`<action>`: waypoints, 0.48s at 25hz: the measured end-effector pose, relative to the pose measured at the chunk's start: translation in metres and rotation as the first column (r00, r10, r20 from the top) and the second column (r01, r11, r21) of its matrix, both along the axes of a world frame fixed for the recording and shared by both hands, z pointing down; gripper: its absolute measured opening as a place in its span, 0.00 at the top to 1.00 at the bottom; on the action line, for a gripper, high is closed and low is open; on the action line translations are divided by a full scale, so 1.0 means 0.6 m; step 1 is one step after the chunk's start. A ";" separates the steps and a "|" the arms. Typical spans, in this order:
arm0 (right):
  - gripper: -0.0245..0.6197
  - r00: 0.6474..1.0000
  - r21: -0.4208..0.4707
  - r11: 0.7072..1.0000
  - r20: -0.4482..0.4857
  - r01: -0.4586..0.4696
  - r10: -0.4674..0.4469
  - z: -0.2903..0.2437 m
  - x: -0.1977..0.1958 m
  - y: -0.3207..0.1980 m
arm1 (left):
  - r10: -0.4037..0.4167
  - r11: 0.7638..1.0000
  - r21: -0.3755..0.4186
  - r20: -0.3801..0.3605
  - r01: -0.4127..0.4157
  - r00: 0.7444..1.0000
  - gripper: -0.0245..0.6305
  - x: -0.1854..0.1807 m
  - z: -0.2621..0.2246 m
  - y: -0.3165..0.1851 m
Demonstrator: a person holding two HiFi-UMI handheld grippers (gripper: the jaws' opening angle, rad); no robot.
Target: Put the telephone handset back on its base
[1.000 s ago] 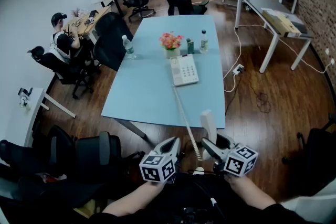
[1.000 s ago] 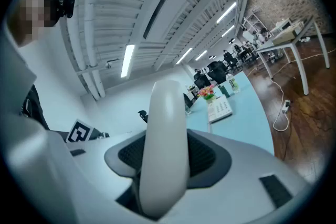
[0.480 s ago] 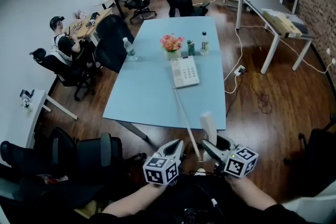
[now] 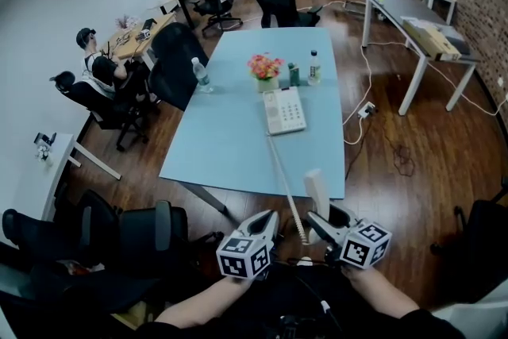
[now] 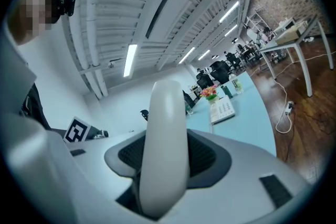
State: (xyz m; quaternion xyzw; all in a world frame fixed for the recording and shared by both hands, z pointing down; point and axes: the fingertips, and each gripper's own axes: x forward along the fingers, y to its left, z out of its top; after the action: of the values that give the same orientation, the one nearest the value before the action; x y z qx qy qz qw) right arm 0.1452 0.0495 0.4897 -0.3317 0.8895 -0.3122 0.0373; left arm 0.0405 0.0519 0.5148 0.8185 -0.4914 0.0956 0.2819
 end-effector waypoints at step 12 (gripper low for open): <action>0.60 1.000 -0.008 1.000 0.008 0.010 -0.010 0.009 -0.002 -0.001 | -0.003 1.000 -0.010 0.009 0.003 1.000 0.96 -0.001 0.002 -0.002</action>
State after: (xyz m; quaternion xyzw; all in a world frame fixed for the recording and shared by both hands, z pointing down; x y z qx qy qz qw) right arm 0.1443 0.0491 0.4951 -0.3263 0.8897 -0.3171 0.0381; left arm 0.0402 0.0505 0.5161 0.8160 -0.4934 0.1013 0.2837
